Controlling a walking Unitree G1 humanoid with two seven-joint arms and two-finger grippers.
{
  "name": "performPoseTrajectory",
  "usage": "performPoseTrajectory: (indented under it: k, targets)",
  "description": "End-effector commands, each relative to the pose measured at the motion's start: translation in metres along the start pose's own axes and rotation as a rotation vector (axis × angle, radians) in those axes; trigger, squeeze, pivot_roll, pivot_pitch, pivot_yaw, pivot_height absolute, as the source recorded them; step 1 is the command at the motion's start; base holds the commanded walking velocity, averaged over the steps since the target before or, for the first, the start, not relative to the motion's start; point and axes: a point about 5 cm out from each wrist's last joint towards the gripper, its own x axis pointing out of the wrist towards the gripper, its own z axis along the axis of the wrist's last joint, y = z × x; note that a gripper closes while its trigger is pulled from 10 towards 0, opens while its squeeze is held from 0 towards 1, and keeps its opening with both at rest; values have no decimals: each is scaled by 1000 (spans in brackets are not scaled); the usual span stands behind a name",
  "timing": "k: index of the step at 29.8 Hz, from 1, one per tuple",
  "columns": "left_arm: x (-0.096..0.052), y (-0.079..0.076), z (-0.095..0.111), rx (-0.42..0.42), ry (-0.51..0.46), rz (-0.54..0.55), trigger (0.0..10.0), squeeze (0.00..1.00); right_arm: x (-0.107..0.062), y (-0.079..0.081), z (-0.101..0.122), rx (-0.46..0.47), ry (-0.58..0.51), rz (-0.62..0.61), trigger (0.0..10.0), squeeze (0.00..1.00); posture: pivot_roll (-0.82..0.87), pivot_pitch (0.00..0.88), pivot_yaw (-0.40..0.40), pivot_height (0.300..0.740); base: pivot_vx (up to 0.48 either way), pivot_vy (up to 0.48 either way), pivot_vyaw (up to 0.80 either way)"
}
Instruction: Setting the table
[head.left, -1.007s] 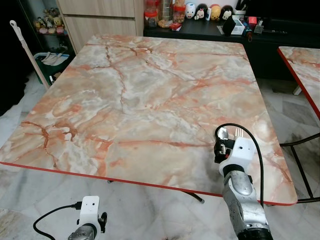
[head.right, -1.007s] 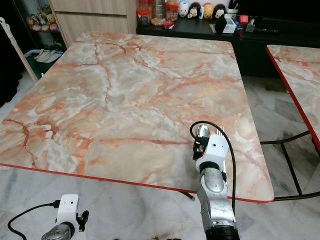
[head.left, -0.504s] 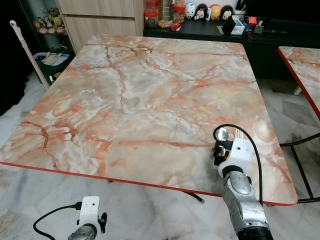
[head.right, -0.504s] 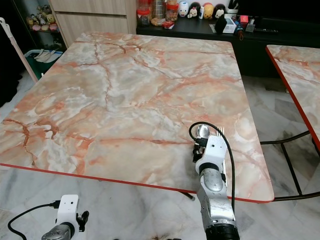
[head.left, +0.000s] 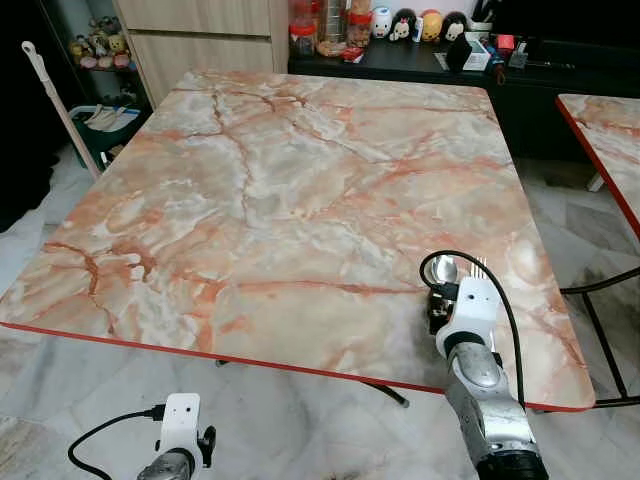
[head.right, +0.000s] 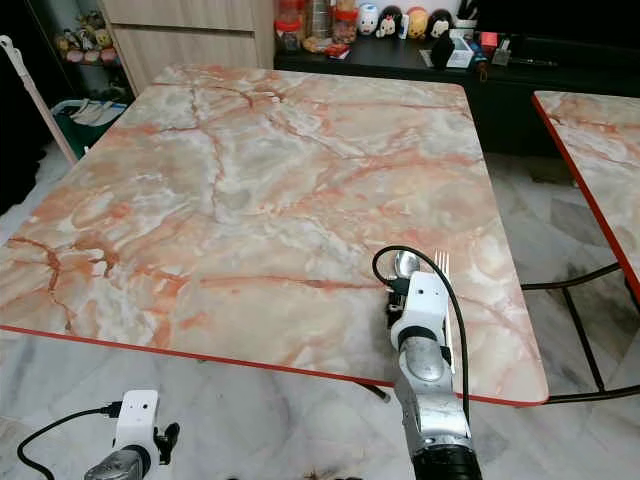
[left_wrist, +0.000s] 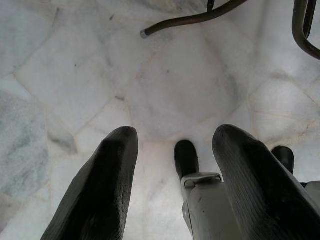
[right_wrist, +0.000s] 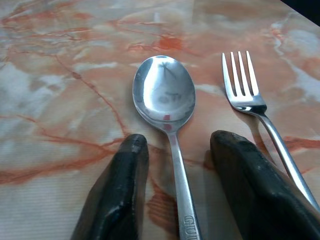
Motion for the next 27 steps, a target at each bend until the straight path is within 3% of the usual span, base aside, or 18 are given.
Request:
performPoseTrajectory:
  k: [1, 23, 27]
  targets:
    - [-2, 0, -8, 2, 30, -7, 10000, 0, 0, -3, -10, -10, 57, -17, 0, 0, -7, 135, -19, 740, 0, 0, 0]
    - [-1, 2, -6, 6, 33, -6, 10000, 0, 2, 1, -7, -13, 45, -4, 0, 0, -6, 128, -13, 740, 0, 0, 0]
    - [-1, 2, -6, 8, 32, -6, 10000, 0, 3, 6, 3, 10, -19, 40, 0, 0, -5, 127, -11, 740, 0, 0, 0]
